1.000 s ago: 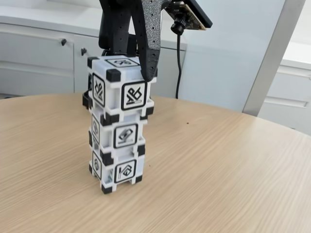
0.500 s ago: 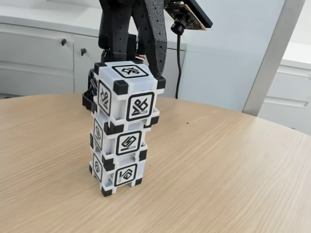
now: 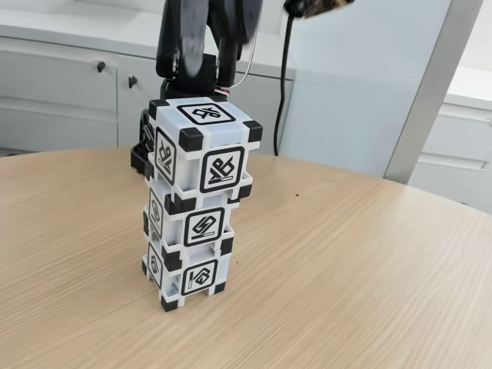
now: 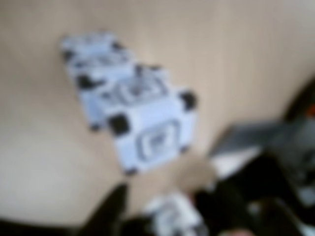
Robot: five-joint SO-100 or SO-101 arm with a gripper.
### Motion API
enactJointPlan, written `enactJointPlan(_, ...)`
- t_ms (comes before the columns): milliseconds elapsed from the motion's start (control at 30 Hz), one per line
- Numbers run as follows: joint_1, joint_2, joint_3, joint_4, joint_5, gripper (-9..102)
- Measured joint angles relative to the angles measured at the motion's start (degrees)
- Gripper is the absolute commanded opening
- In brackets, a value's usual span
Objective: Stack cubes from left to right.
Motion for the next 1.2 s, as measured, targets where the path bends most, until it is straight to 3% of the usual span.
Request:
enactJointPlan(167, -0.62, 9.76, -4.31, 0.0, 5.19, 0)
enactJointPlan(367, -12.22, 19.6, -9.05, 0.0, 12.3, 0)
enactJointPlan(733, -36.47, 19.78, -6.86, -0.62, 22.59, 0)
enactJointPlan(967, -37.53, 19.95, 5.98, -13.27, 31.38, 0)
enactJointPlan(1200, -37.53, 19.42, 28.3, -27.42, 32.34, 0)
